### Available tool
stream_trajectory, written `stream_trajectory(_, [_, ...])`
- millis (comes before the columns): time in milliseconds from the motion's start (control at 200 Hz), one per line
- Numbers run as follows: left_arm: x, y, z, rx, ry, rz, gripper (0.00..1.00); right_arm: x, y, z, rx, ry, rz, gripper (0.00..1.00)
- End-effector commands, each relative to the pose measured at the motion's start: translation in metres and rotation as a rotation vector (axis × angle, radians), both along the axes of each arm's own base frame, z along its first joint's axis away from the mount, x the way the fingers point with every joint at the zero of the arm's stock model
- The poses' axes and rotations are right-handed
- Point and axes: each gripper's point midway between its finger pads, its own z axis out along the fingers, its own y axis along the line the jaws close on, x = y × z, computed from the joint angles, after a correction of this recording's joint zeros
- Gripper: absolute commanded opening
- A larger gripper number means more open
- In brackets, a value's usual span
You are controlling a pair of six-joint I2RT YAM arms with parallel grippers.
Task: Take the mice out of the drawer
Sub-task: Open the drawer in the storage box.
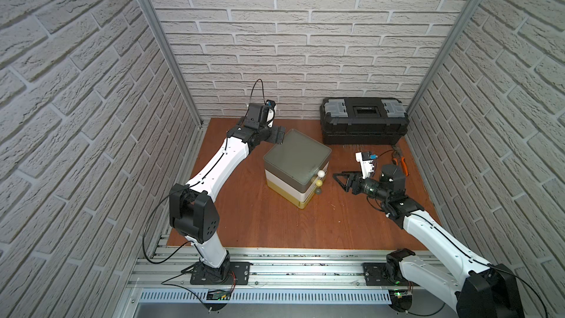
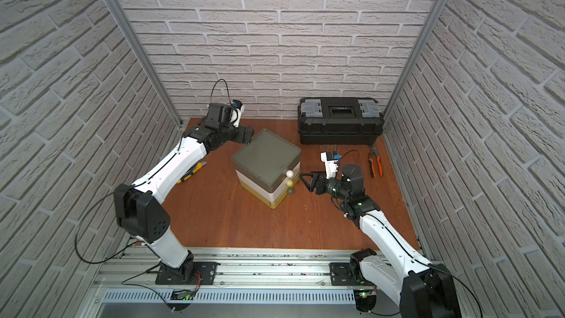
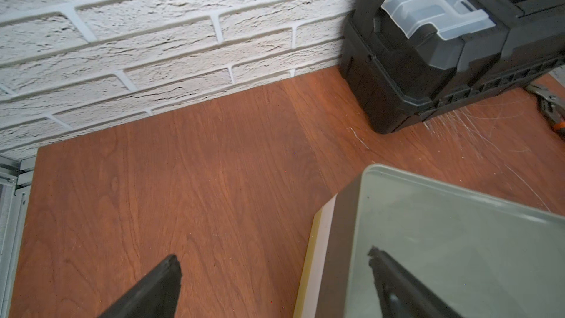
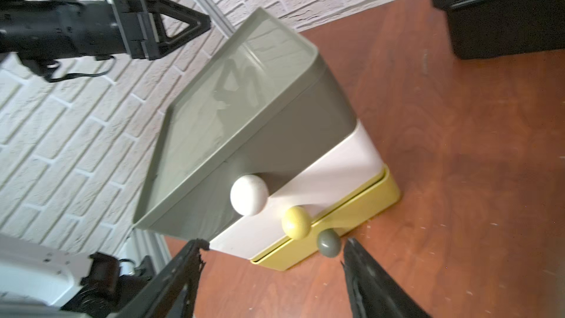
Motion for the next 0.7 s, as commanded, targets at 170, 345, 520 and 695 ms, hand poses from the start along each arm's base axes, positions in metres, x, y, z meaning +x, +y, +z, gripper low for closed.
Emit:
stream_trajectory(170, [-0.006,-0.008,-0.009,0.01,0.079,-0.064,0.98,-0.003,0.031,0.022,0.208,-0.063,0.195,0.6])
stream_trajectory(345, [-0.007,-0.009,-0.013,0.013,0.089,-0.059,0.98,0.009,0.037,0.009,0.206,-0.056,0.223,0.56])
stream_trajectory(520, [-0.006,-0.007,-0.02,0.023,0.102,-0.043,0.98,0.012,0.044,0.005,0.211,-0.043,0.269,0.54])
stream_trajectory(695, [-0.005,-0.005,-0.032,0.054,0.134,-0.038,0.98,0.017,0.045,0.002,0.19,-0.047,0.264,0.54])
